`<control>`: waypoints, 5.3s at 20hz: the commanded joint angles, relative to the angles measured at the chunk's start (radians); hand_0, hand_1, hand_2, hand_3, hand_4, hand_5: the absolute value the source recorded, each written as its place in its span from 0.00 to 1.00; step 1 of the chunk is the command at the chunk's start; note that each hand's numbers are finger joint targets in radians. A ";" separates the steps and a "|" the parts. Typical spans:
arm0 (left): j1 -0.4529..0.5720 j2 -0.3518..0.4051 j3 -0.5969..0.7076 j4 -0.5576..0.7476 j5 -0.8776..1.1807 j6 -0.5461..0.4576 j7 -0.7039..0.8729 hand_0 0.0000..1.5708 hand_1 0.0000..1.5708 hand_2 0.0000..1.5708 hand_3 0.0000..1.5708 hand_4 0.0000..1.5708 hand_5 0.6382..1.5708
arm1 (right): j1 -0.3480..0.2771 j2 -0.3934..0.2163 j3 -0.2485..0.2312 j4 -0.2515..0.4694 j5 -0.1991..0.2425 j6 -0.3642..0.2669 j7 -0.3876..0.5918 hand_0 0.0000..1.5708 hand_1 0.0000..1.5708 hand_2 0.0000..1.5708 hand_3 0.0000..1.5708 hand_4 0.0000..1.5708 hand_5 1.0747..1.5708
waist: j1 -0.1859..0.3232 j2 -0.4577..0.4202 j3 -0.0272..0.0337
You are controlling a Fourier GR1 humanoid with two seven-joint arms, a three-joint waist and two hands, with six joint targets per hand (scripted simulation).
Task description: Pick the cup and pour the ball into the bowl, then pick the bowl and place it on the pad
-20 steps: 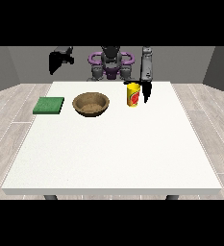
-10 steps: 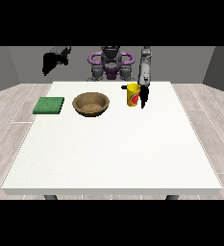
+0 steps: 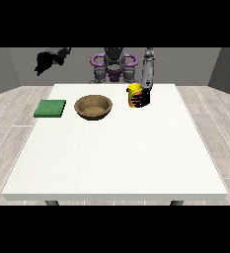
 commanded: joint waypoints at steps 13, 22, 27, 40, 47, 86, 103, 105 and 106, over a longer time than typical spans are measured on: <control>-0.212 0.001 -0.105 -0.059 -0.160 0.233 0.319 0.86 0.86 1.00 1.00 0.84 0.61 | 0.063 -0.076 -0.089 0.194 -0.041 0.111 -0.126 0.00 0.00 0.25 0.42 0.35 1.00 | 0.011 -0.092 -0.0013; -0.336 0.065 -0.144 0.007 -0.306 0.396 0.430 0.87 0.87 1.00 1.00 0.88 0.66 | -0.015 -0.110 -0.094 0.184 -0.069 0.151 -0.113 0.00 0.00 0.22 0.44 0.34 1.00 | -0.069 -0.020 -0.0014; -0.377 0.088 -0.283 0.107 -0.533 0.565 0.549 0.94 0.94 1.00 1.00 0.97 0.64 | -0.081 -0.117 -0.068 0.206 -0.045 0.128 -0.056 0.00 0.00 0.22 0.43 0.34 0.99 | -0.073 -0.023 -0.0004; -0.612 0.057 -0.607 0.376 -1.053 0.663 1.073 1.00 1.00 1.00 1.00 0.71 0.95 | -0.072 -0.066 -0.045 0.338 -0.011 0.118 -0.117 0.00 0.00 0.24 0.41 0.36 0.99 | -0.049 -0.130 0.0007; -0.601 -0.029 -0.787 0.418 -1.265 0.612 1.275 0.96 0.96 1.00 1.00 0.82 0.81 | -0.122 -0.084 -0.047 0.377 -0.017 0.154 -0.142 0.00 0.00 0.22 0.40 0.37 0.99 | -0.089 -0.086 -0.0006; -0.405 0.179 -0.421 -0.222 -0.790 0.328 0.927 0.96 0.96 1.00 1.00 0.88 0.81 | -0.018 -0.024 -0.090 0.474 0.014 -0.021 -0.197 0.00 0.00 0.32 0.46 0.38 1.00 | 0.174 -0.200 -0.0048; -0.494 0.253 0.220 -0.375 0.292 -0.486 0.953 0.00 0.00 0.00 0.00 0.22 0.97 | -0.005 0.106 -0.099 0.434 -0.051 -0.035 -0.248 0.00 0.00 0.00 0.00 0.00 1.00 | 0.254 -0.062 -0.0040; -0.503 0.333 0.273 -0.337 0.346 -0.548 0.989 0.00 0.00 0.00 0.00 0.18 0.97 | -0.021 0.096 -0.089 0.424 -0.054 -0.022 -0.219 0.00 0.00 0.00 0.00 0.00 1.00 | 0.225 -0.051 -0.0033; -0.468 0.368 0.293 -0.298 0.348 -0.553 0.995 0.00 0.00 0.00 0.00 0.19 0.98 | 0.005 0.136 -0.037 0.393 -0.024 -0.038 -0.190 0.00 0.00 0.00 0.00 0.00 1.00 | 0.179 -0.091 -0.0034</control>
